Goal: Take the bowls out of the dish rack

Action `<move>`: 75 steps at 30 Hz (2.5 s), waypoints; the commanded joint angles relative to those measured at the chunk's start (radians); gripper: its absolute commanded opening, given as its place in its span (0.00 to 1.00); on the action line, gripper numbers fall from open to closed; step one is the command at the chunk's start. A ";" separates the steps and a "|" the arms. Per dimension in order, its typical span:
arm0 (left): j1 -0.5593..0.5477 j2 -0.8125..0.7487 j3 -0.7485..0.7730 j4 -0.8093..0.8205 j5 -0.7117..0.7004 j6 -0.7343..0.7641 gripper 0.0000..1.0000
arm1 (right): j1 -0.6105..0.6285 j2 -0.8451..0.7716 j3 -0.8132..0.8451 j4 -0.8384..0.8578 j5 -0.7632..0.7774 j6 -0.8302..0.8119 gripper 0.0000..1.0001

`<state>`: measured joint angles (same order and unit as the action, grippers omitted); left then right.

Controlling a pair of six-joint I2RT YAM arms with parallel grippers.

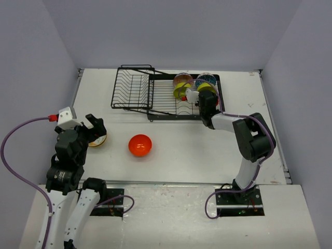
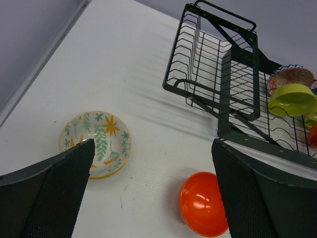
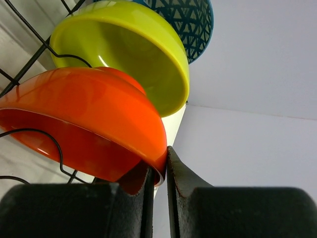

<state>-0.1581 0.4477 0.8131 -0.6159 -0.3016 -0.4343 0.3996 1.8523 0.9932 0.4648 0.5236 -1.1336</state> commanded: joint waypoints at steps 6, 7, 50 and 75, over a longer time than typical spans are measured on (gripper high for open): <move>0.006 0.005 -0.002 0.031 0.002 0.012 1.00 | 0.010 -0.061 -0.064 0.162 0.010 0.014 0.00; 0.006 0.005 -0.002 0.031 0.001 0.012 1.00 | 0.008 -0.062 -0.064 0.178 0.018 0.009 0.00; 0.026 -0.216 0.003 -0.008 -0.171 -0.060 1.00 | 0.491 -0.349 0.412 -0.951 -0.527 1.480 0.00; 0.026 -0.247 -0.017 0.013 -0.137 -0.043 1.00 | 0.593 0.343 1.065 -1.511 -0.611 1.341 0.00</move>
<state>-0.1375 0.1967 0.8032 -0.6277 -0.4507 -0.4870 1.0180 2.1727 2.0197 -0.9821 -0.0711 0.2554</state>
